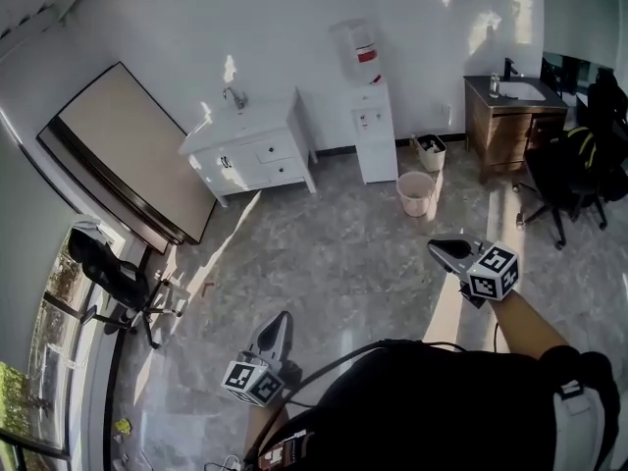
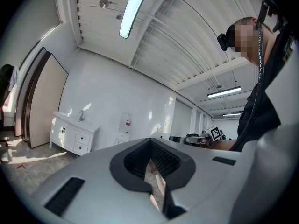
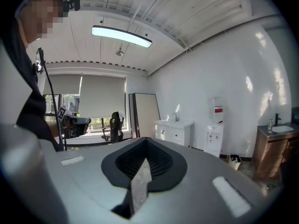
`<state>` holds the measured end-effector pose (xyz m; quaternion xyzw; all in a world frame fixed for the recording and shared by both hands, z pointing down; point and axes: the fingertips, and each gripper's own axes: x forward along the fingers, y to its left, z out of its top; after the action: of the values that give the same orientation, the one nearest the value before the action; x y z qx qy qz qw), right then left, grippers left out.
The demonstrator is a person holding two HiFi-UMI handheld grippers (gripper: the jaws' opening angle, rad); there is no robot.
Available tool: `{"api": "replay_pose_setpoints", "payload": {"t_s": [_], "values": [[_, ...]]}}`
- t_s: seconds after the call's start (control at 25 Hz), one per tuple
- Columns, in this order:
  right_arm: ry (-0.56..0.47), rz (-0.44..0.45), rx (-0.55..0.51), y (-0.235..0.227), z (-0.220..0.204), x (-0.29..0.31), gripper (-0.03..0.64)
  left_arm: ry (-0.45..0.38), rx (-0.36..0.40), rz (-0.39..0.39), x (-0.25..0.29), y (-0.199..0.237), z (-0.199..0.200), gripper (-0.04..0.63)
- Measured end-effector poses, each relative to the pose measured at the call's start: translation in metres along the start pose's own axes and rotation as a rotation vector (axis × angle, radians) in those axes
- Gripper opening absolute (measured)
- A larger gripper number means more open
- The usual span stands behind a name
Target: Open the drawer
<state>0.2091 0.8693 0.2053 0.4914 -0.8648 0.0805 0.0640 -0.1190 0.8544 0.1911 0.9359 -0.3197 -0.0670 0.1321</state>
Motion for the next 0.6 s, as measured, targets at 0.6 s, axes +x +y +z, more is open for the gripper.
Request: {"api": "replay_pose_setpoints", "payload": {"t_s": [0.6], "values": [[0.014, 0.049, -0.02, 0.035, 0.022, 0.181, -0.002, 0.003, 0.001, 0.059, -0.023, 0.18, 0.03, 0.0]]}}
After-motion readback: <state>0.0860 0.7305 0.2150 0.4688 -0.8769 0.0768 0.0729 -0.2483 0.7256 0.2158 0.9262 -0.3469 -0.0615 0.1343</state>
